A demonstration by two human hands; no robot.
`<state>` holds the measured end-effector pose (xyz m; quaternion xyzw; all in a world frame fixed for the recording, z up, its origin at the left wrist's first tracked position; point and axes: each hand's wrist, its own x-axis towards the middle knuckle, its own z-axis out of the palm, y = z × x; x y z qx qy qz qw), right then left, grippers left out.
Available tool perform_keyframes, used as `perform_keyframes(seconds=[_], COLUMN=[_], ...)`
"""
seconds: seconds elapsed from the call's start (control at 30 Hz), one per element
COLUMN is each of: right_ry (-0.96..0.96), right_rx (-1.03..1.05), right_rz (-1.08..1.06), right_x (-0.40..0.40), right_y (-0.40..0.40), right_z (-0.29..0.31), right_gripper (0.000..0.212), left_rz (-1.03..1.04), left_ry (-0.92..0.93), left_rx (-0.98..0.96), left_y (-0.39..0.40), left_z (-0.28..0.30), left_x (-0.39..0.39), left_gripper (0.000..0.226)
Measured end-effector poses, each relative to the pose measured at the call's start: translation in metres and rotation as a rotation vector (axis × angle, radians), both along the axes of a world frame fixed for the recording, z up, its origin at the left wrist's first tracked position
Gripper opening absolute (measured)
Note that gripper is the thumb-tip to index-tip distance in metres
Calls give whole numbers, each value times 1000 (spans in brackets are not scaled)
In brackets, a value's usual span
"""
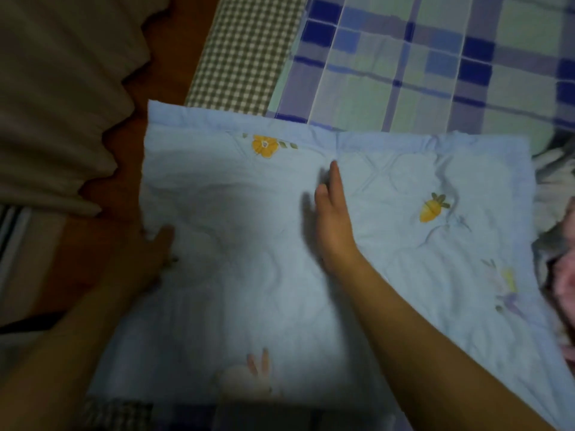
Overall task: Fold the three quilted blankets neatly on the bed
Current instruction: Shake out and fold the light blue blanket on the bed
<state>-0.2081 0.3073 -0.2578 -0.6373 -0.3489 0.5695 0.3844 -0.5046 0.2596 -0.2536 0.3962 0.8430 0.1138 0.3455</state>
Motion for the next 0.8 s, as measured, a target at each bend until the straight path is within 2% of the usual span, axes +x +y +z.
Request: perform_keyframes(seconds=[0.1, 0.17, 0.23, 0.27, 0.33, 0.43, 0.5, 0.57, 0.63, 0.67, 0.73, 0.8], right_ry=[70, 76, 36, -7, -37, -33, -9, 145, 365, 429, 468, 530], right_rx=[-30, -78, -73, -55, -105, -238, -274, -408, -542, -560, -486, -365], right_rz=[54, 47, 61, 80, 90, 106, 176, 155, 140, 154, 150, 121], right_x=[-1, -2, -2, -3, -3, 1, 10, 30, 59, 77, 114, 154], right_y=[-134, -216, -264, -275, -275, -260, -248, -230, -203, -185, -145, -107], right_z=[10, 23, 32, 31, 21, 0, 3, 25, 57, 81, 128, 173], right_gripper=[54, 61, 61, 60, 62, 64, 61, 66, 87, 91, 86, 83], left_rz=[112, 232, 361, 390, 423, 321, 242, 152, 64, 16, -115, -297], left_ry=[-137, -237, -301, -343, -442, -522, -585, -697, -798, -838, -860, -864], left_rx=[26, -44, -164, -242, -309, -325, -273, -216, -152, -98, 43, 116], left_y=[-40, -56, -66, -72, -79, -75, -70, -62, -50, -43, -33, -31], left_z=[22, 22, 31, 34, 45, 77, 104, 132, 158, 173, 196, 214], left_x=[-3, -18, -27, -34, -37, -24, -9, 14, 43, 62, 116, 187], left_gripper=[66, 59, 53, 61, 62, 30, 22, 42, 89, 96, 69, 76])
